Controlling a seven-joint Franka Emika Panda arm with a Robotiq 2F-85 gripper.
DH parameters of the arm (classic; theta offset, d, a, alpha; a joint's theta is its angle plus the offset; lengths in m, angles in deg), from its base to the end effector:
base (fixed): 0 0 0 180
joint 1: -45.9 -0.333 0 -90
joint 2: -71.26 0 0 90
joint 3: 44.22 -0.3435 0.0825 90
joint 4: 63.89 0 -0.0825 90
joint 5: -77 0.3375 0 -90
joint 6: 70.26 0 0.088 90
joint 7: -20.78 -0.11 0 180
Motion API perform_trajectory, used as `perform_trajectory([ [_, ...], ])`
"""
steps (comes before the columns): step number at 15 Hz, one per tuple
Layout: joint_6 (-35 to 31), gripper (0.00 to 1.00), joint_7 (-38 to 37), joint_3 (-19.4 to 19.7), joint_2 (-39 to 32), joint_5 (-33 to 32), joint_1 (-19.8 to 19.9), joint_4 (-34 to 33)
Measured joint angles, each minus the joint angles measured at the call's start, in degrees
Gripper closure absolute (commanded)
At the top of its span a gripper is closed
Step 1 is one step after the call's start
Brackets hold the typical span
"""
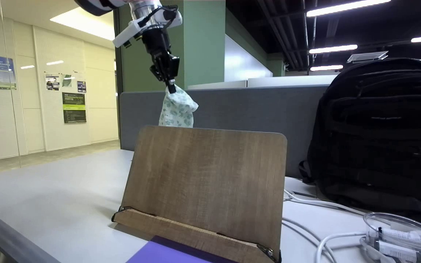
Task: Put the cloth on the wooden board, then remove the cloth and put it on the table
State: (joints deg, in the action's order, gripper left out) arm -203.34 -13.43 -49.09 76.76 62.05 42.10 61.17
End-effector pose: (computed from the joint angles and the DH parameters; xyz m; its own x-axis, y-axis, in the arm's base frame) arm 0.4901 0.0706 0.5022 0.9158 -0.2603 0.3058 -0.2951 -0.9527 0.0729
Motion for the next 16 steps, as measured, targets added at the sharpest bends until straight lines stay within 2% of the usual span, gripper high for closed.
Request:
perform_trajectory([
  [6,1.5,0.96,0.1,-2.4,10.0,2.8,0.0,6.1],
  [13,1.5,0.99,0.4,-3.8,10.6,3.6,0.6,6.7],
  [16,0.8,0.99,0.0,-3.7,12.9,2.1,2.9,7.1],
])
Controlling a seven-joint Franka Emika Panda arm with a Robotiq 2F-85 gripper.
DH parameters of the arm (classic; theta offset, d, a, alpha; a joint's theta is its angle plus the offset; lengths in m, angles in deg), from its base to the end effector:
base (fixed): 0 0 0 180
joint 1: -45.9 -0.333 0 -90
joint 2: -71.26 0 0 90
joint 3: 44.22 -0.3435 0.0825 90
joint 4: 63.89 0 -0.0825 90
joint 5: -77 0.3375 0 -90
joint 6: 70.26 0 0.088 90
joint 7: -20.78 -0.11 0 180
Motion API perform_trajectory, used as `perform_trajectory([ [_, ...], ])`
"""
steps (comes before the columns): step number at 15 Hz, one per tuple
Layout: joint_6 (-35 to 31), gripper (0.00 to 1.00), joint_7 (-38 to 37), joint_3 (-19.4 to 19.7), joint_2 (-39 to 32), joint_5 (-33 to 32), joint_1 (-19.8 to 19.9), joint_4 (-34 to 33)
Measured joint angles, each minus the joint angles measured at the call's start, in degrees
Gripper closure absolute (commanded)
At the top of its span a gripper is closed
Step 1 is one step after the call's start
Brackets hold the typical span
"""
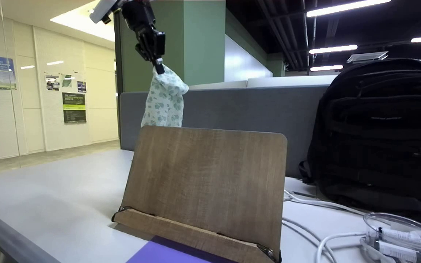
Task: Put the cloth on the wooden board, then remove the cloth and put it on the table
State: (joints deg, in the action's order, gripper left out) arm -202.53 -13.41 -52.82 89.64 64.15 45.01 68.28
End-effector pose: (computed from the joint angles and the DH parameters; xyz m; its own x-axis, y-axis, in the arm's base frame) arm 0.4252 0.0730 0.5470 0.8842 -0.2708 0.3806 -0.3092 -0.9500 0.0424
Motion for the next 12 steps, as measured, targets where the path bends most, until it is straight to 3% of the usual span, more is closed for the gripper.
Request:
perform_trajectory([
  [7,-2.5,0.99,-2.1,0.5,5.2,-3.8,9.2,4.3],
  [12,-4.0,0.99,-4.2,0.3,4.9,-4.1,10.9,9.5],
])
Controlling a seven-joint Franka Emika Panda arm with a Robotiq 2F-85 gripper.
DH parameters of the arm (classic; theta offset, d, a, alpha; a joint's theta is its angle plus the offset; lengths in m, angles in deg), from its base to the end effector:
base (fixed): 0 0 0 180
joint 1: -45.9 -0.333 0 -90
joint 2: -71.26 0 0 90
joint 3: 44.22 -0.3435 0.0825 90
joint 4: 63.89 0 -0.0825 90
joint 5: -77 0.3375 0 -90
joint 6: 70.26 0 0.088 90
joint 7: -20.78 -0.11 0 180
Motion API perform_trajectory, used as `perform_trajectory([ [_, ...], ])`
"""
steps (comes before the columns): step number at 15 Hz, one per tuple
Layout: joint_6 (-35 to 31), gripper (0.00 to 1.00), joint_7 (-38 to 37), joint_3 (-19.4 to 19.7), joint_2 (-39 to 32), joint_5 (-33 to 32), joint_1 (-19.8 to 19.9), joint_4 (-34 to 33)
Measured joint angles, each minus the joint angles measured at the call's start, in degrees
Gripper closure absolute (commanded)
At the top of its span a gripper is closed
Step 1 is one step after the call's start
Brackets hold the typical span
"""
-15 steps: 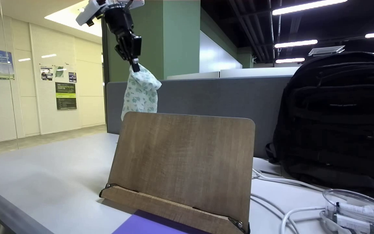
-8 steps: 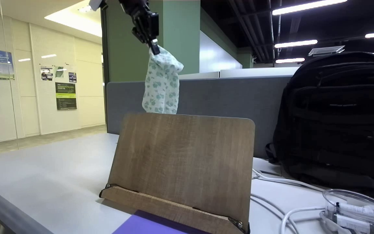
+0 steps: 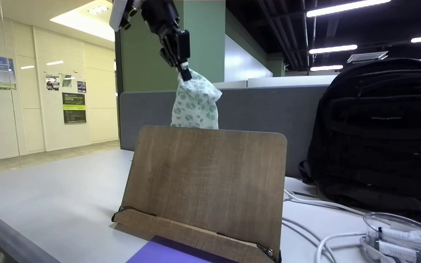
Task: Put the cloth on the wooden board, then remove the cloth and put it on the table
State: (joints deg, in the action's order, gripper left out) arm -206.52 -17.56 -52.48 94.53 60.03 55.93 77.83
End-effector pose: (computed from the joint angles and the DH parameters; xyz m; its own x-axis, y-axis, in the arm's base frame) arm 0.3944 -0.0101 0.5140 0.8047 -0.4406 0.3980 -0.5090 -0.8570 0.0804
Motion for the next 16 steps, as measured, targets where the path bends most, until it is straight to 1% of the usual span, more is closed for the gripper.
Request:
perform_trajectory([
  [3,0.0,0.99,0.1,-0.1,0.6,0.9,-0.7,2.0],
  [7,1.5,0.99,0.7,-0.1,3.7,2.1,-1.9,4.4],
  [12,6.9,0.99,1.4,-0.1,7.8,1.7,-1.6,9.2],
  [16,7.5,0.99,1.4,-0.1,8.6,1.2,-0.9,12.2],
])
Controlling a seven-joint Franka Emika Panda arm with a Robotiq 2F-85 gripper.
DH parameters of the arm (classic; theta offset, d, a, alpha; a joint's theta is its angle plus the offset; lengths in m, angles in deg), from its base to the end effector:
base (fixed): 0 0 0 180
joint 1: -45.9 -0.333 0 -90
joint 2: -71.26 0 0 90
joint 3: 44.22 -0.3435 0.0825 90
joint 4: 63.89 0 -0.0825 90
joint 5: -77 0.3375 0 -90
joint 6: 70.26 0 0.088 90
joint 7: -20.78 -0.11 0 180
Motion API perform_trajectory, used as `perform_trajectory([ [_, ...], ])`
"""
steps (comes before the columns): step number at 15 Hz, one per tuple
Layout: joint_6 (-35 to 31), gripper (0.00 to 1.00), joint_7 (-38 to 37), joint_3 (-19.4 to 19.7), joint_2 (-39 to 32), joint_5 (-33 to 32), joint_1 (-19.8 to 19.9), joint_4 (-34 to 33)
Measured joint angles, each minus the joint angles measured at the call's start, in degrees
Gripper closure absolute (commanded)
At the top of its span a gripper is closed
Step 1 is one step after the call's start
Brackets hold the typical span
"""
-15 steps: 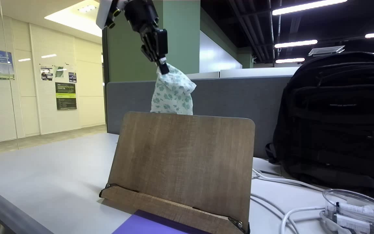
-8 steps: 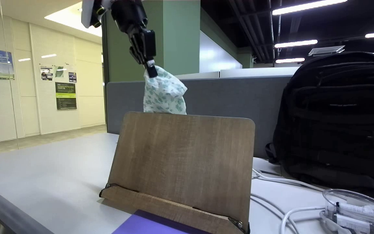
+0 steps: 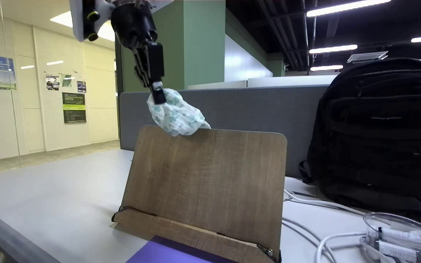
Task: Put the cloth on the wooden board, then remove the cloth and put it on the table
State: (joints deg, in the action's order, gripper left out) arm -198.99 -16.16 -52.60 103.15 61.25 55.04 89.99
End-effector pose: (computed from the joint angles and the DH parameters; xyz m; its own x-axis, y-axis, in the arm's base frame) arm 0.3199 -0.0098 0.4602 0.8558 -0.4553 0.2455 -0.5036 -0.8417 0.1944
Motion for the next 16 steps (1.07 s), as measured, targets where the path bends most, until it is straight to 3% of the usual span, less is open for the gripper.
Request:
perform_trajectory([
  [1,-0.1,0.71,0.0,0.0,-0.1,0.0,0.1,0.4],
  [3,-0.1,0.64,0.0,-0.1,-0.5,0.0,0.3,0.9],
  [12,-7.4,0.04,0.8,-1.6,-1.3,-0.3,-0.2,0.5],
  [16,-12.6,0.0,8.2,-1.5,-0.5,0.0,-1.3,-1.5],
])
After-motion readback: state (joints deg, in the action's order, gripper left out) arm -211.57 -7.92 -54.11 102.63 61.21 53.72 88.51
